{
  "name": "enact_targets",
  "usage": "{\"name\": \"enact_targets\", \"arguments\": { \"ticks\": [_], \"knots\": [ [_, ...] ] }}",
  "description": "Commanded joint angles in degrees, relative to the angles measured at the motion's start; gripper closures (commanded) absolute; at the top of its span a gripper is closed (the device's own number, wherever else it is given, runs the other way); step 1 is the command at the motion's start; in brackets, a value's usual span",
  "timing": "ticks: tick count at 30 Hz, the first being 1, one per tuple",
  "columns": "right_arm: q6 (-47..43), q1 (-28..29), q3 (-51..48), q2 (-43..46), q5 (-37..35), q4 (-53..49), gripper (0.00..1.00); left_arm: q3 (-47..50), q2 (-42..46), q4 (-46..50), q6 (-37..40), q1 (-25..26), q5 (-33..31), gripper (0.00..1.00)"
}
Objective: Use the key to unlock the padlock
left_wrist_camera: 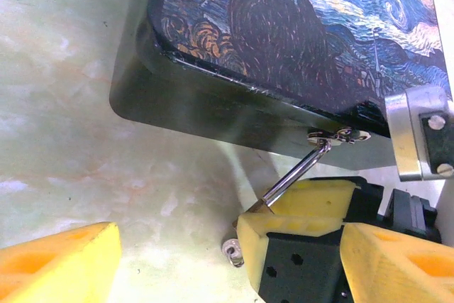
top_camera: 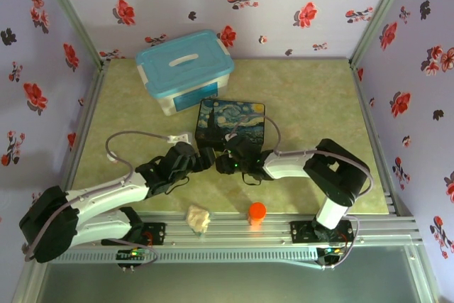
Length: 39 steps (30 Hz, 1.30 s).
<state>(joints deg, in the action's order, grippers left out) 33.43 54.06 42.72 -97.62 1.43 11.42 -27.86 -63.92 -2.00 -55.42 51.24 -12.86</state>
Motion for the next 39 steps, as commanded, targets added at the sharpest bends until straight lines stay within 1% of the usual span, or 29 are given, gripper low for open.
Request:
{"name": "enact_targets", "arguments": {
  "ticks": [1,3,7,9,11,13,15,18,22,25,27,29,33,36,39],
  "knots": [
    [-0.08,0.40,-0.50,-1.47,-1.17,-2.39,0.62,1.21,-0.33,-0.91,-1.00,-0.70,-0.58,0.19],
    [1.72,0.17,-2.18,-0.92,-0.49,0.40,0.65,1.25,-0.25,-0.77,-1.12,-0.78,-0.58,0.19],
    [7.10,-1.61,-7.28,1.14,2.75,8.99,0.67,1.16,-0.10,-0.80,-1.03,-0.97,-0.56,0.19],
    [8.37,-1.89,-9.08,2.23,2.88,12.17,0.72,0.92,-0.22,-0.79,-0.70,-1.12,-0.55,0.19],
    [8.58,-1.87,-9.62,2.57,3.03,13.01,0.76,0.53,-0.55,-0.84,-0.32,-1.31,-0.58,0.19],
    [9.49,-2.26,-10.44,2.78,3.40,14.83,0.78,-0.06,-1.03,-0.90,0.24,-1.50,-0.53,0.19],
    [11.25,-2.83,-11.68,2.96,3.64,17.51,0.84,-1.11,-1.53,-0.47,1.32,-1.74,-0.58,0.19],
    [13.33,-3.34,-13.41,2.83,3.58,21.00,0.88,-3.08,-2.26,0.48,3.07,-3.08,-0.58,0.19],
    [15.80,-3.45,-15.09,2.68,3.10,24.39,0.90,-6.73,-3.47,2.17,6.66,-7.34,-0.64,0.19],
    [17.52,-3.47,-16.11,2.48,2.55,26.54,0.92,-10.54,-6.30,2.03,10.84,-10.88,0.65,0.18],
    [19.39,-3.55,-17.04,2.20,1.87,28.68,0.94,-13.97,-9.35,1.97,14.61,-11.75,1.13,0.17],
    [21.62,-3.53,-17.99,1.48,1.22,31.12,0.95,-17.91,-14.16,2.79,18.35,-12.24,1.04,0.17],
    [25.41,-3.54,-19.94,-0.76,0.26,36.61,0.96,-24.42,-22.56,5.65,22.49,-12.57,1.13,0.19],
    [27.81,-3.55,-21.34,-2.49,-0.64,40.97,0.96,-27.03,-26.62,6.47,24.58,-12.39,1.31,0.20],
    [28.74,-3.45,-21.45,-3.77,-0.76,42.19,0.96,-28.42,-28.89,7.84,25.82,-12.05,0.87,0.22]
  ]
}}
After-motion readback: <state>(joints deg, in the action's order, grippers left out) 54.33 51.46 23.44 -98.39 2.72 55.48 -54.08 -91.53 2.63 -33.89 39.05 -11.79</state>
